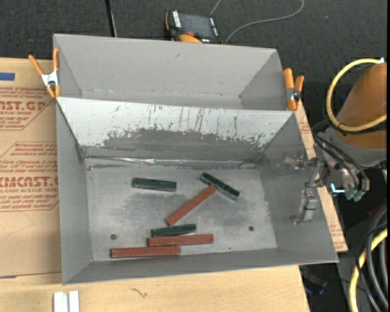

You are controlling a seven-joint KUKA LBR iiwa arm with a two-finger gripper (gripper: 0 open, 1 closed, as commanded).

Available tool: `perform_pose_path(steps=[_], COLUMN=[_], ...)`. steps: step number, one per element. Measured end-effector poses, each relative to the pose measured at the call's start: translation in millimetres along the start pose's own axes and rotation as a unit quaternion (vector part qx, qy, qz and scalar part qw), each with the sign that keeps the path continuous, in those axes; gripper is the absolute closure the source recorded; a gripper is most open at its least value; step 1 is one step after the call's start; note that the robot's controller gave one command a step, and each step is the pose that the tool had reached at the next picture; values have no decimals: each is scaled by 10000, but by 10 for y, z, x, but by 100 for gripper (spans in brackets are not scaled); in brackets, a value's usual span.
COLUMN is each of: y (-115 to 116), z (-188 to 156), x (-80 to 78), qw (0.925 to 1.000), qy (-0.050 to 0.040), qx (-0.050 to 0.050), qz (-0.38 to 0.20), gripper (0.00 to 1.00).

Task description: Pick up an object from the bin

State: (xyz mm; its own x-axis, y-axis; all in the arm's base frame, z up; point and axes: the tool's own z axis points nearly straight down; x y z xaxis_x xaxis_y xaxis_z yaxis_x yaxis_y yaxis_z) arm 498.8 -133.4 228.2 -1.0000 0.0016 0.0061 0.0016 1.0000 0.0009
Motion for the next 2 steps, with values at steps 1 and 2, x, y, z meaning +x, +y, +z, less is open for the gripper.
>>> perform_pose_path(steps=[1,2], y=[922,1287], z=[1625,1259], x=[-930,-955], qw=[9988,9991], qy=[-25,-59], qx=[-9,-7], qz=[-490,-415], gripper=[0,0])
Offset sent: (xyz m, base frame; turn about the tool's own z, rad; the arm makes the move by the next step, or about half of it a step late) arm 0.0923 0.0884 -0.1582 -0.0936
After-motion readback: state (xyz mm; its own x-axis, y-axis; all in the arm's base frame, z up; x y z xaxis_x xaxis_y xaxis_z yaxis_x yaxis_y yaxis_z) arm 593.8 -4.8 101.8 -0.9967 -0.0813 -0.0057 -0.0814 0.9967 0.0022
